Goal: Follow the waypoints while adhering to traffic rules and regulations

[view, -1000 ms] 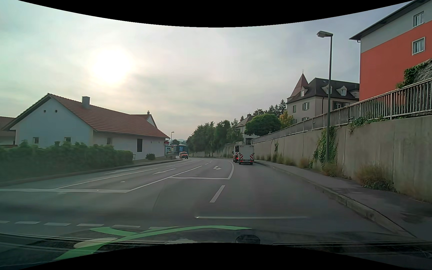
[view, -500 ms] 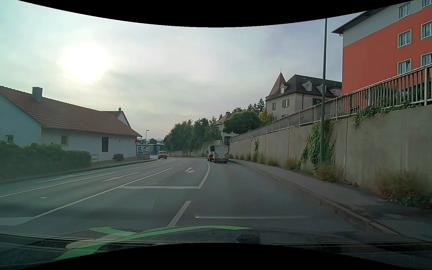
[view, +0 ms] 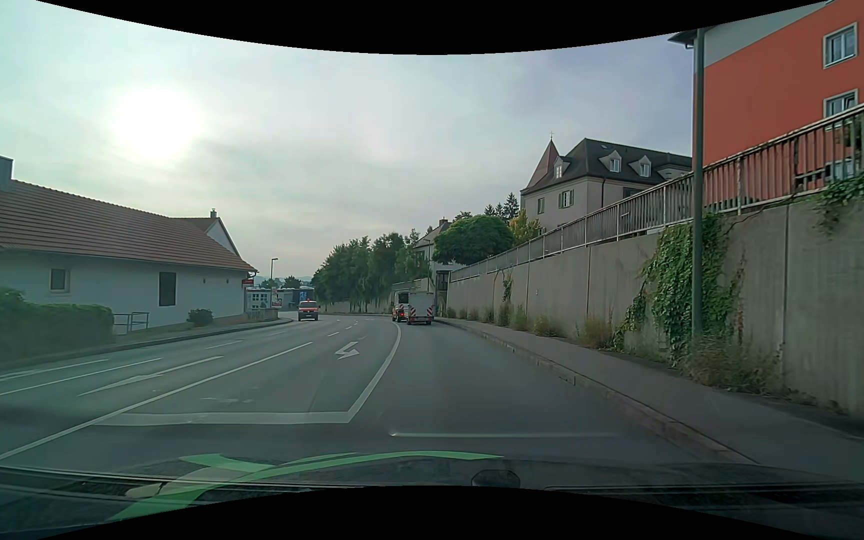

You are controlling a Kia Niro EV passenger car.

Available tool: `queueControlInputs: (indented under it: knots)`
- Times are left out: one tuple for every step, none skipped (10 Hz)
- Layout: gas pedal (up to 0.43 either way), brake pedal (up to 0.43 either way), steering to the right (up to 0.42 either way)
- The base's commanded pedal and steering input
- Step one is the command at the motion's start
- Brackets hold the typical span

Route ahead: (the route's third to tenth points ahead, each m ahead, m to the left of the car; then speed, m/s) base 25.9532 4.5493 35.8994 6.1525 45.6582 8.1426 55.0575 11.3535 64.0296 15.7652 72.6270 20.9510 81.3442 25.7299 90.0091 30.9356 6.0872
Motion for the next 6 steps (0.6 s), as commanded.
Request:
queueControlInputs:
  knots:
    - [0.169, 0.0, -0.003]
    - [0.177, 0.0, -0.004]
    - [0.177, 0.0, -0.008]
    - [0.177, 0.0, -0.014]
    - [0.177, 0.0, -0.02]
    - [0.177, 0.0, -0.026]
